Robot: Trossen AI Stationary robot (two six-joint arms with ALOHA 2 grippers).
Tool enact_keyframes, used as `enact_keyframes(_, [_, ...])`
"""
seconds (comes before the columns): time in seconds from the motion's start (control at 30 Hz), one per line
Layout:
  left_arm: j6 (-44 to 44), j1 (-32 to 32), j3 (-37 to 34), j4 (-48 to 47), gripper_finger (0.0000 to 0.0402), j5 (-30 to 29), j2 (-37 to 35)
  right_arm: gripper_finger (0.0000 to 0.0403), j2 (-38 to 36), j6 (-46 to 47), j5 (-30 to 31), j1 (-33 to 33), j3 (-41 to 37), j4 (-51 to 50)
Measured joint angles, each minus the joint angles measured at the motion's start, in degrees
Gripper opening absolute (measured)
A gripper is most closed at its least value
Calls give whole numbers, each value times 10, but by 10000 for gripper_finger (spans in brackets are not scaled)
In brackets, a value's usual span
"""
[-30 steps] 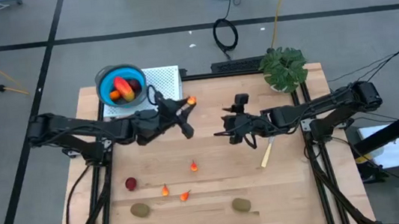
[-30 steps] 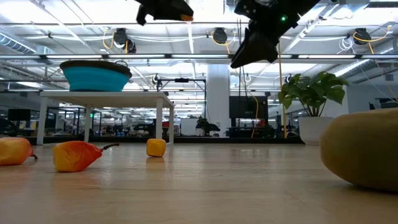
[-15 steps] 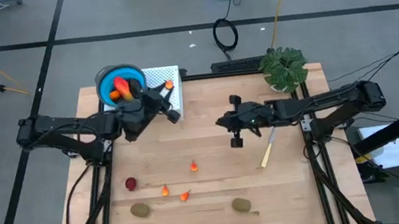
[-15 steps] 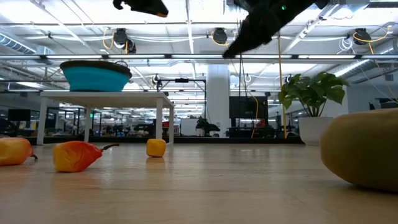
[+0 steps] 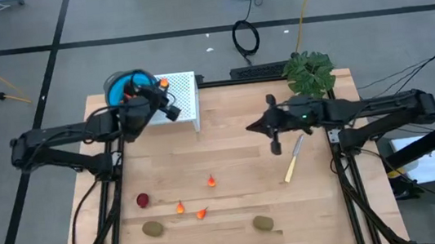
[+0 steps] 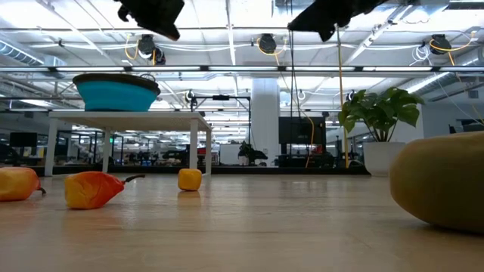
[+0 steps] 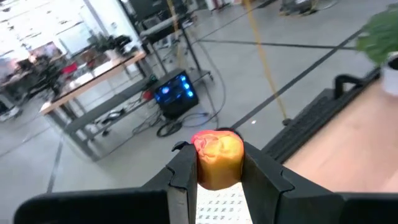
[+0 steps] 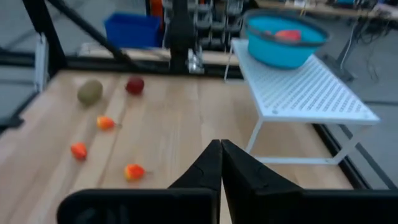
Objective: Pick & Place Fruit
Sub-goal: Put the right peach into the blue strainer bowl on the shelf
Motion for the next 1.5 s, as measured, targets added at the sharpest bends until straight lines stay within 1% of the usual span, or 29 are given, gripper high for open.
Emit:
enact_keyframes(0.13, [-34,30,0,-43,88,5,-11,1,-56,20,-1,0,-46,38])
enact_keyframes(0.33, [-112,81,0,-95,88,54,-24,1,-129,53,0,0,-110,81])
enact_keyframes(0.43, [-179,109,0,-124,88,78,-23,1,-155,73,0,0,-135,99])
enact_keyframes(0.6, [-318,154,0,-170,88,133,-23,1,-183,98,2,0,-166,117])
enact_keyframes(0.7, [-390,178,0,-200,88,160,-23,1,-191,113,2,0,-172,117])
enact_keyframes(0.87, [-483,214,0,-249,88,197,-25,0,-192,116,2,0,-173,118])
enact_keyframes(0.97, [-496,232,0,-256,88,213,-25,0,-192,116,2,0,-173,118])
enact_keyframes(1.13, [-491,252,0,-259,88,235,-25,0,-192,114,3,0,-173,118])
enact_keyframes(1.5, [-468,287,0,-311,88,235,-25,0,-192,112,5,0,-173,117])
